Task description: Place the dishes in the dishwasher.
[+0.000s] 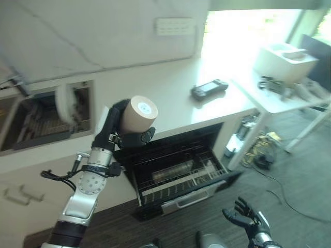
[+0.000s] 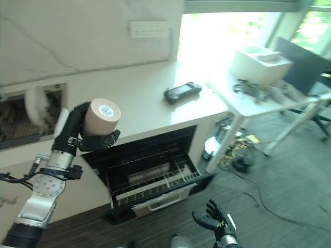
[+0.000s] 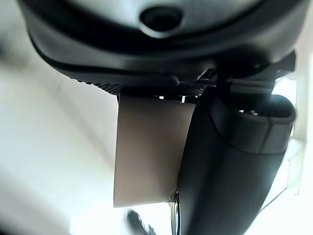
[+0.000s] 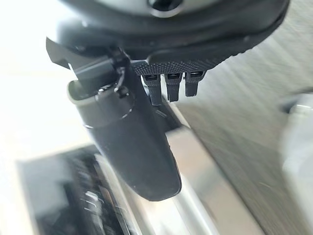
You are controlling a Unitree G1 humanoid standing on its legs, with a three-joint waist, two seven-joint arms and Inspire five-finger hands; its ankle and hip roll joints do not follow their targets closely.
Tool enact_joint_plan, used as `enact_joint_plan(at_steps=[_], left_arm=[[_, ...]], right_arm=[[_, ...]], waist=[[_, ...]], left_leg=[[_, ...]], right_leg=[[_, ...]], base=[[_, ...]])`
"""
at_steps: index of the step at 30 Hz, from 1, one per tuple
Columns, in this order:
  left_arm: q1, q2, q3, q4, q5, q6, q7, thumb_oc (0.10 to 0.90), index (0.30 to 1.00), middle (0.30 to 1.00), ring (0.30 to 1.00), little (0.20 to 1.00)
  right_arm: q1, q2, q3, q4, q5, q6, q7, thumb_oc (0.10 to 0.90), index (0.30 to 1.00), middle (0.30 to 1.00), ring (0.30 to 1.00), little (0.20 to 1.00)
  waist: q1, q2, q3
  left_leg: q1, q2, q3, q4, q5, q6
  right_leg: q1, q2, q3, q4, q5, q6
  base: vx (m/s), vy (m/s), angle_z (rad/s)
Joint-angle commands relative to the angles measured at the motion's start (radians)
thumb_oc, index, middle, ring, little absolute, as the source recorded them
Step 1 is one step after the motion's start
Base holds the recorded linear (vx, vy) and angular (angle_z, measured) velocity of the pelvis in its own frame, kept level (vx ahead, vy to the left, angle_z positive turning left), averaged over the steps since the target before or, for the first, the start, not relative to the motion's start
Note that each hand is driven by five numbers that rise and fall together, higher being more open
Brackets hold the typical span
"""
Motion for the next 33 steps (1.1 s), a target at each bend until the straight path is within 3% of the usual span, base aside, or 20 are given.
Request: enact_joint_plan(at_steps=[1,5,8,13,16,20,23,28,33], left_arm=[[-0.136,-0.004,0.001,-0.084,-0.083,-0.101,0.131,0.400,0.300,0.300,0.300,0.300],[-0.134,-0.068,-0.015,-0.035,-0.109,-0.125,0.229,0.400,0.300,0.300,0.300,0.300],[-0.134,-0.120,-0.028,-0.008,-0.087,-0.135,0.335,0.400,0.300,0.300,0.300,0.300],[-0.167,-0.161,-0.065,-0.003,0.002,-0.138,0.477,0.400,0.300,0.300,0.300,0.300],[-0.188,-0.175,-0.100,0.012,0.115,-0.168,0.550,0.400,0.300,0.300,0.300,0.300],[-0.208,-0.185,-0.149,0.016,0.212,-0.188,0.617,0.400,0.300,0.300,0.300,0.300],[-0.220,-0.185,-0.173,0.023,0.252,-0.198,0.651,0.400,0.300,0.300,0.300,0.300],[-0.234,-0.187,-0.212,0.030,0.297,-0.204,0.663,0.400,0.300,0.300,0.300,0.300],[-0.251,-0.185,-0.258,0.049,0.346,-0.224,0.695,0.400,0.300,0.300,0.300,0.300]], right_arm=[[-0.040,-0.098,-0.100,-0.168,-0.109,-0.198,-0.167,0.800,0.900,0.900,0.900,0.900],[-0.039,-0.143,-0.135,-0.397,-0.130,-0.234,-0.197,0.800,0.900,0.900,0.900,0.900],[-0.078,-0.179,-0.143,-0.558,-0.109,-0.334,-0.165,0.800,0.900,0.900,0.900,0.900],[-0.188,-0.202,-0.073,-0.640,0.004,-0.381,-0.042,0.800,0.900,0.900,0.900,0.900],[-0.297,-0.204,0.034,-0.683,0.123,-0.319,0.061,0.800,0.900,0.900,0.900,0.900],[-0.391,-0.193,0.150,-0.686,0.219,-0.248,0.112,0.800,0.900,0.900,0.900,0.900],[-0.442,-0.187,0.213,-0.682,0.246,-0.206,0.119,0.800,0.900,0.900,0.900,0.900],[-0.523,-0.163,0.281,-0.659,0.253,-0.192,0.085,0.800,0.900,0.900,0.900,0.900],[-0.629,-0.129,0.344,-0.642,0.306,-0.127,0.070,0.800,0.900,0.900,0.900,0.900]], waist=[[-0.014,0.037,0.030],[-0.050,0.036,0.034],[-0.074,0.041,0.030],[-0.056,0.039,0.030],[-0.020,0.039,0.023],[0.018,0.037,0.016],[0.045,0.036,0.008],[0.078,0.035,-0.003],[0.120,0.035,-0.021]], left_leg=[[0.103,0.050,0.048,-0.002,-0.169,0.020],[0.128,0.039,0.092,-0.002,-0.187,0.038],[0.159,0.028,0.134,-0.002,-0.202,0.049],[0.177,0.016,0.135,-0.002,-0.208,0.055],[0.177,0.017,0.116,-0.002,-0.204,0.044],[0.173,0.016,0.088,-0.002,-0.200,0.035],[0.162,0.014,0.066,-0.002,-0.193,0.028],[0.149,0.018,0.027,-0.002,-0.186,0.018],[0.115,0.042,-0.025,-0.002,-0.166,-0.014]], right_leg=[[0.031,-0.020,-0.002,0.040,-0.103,0.074],[0.004,-0.010,0.042,0.040,-0.079,0.086],[-0.014,0.004,0.080,0.040,-0.067,0.086],[-0.003,-0.001,0.074,0.040,-0.072,0.075],[0.013,-0.007,0.048,0.040,-0.081,0.067],[0.033,-0.014,0.021,0.040,-0.092,0.060],[0.043,-0.015,0.008,0.040,-0.101,0.054],[0.064,-0.014,-0.018,0.040,-0.117,0.043],[0.092,-0.017,-0.082,0.040,-0.145,0.023]], base=[[-0.02,0.090,-0.91],[-0.01,0.114,-0.95],[0.02,0.116,-0.81],[0.00,0.028,-0.16],[-0.01,-0.023,0.10],[0.00,-0.050,0.32],[0.00,-0.069,0.34],[0.00,-0.087,0.37],[0.01,-0.112,0.40]])
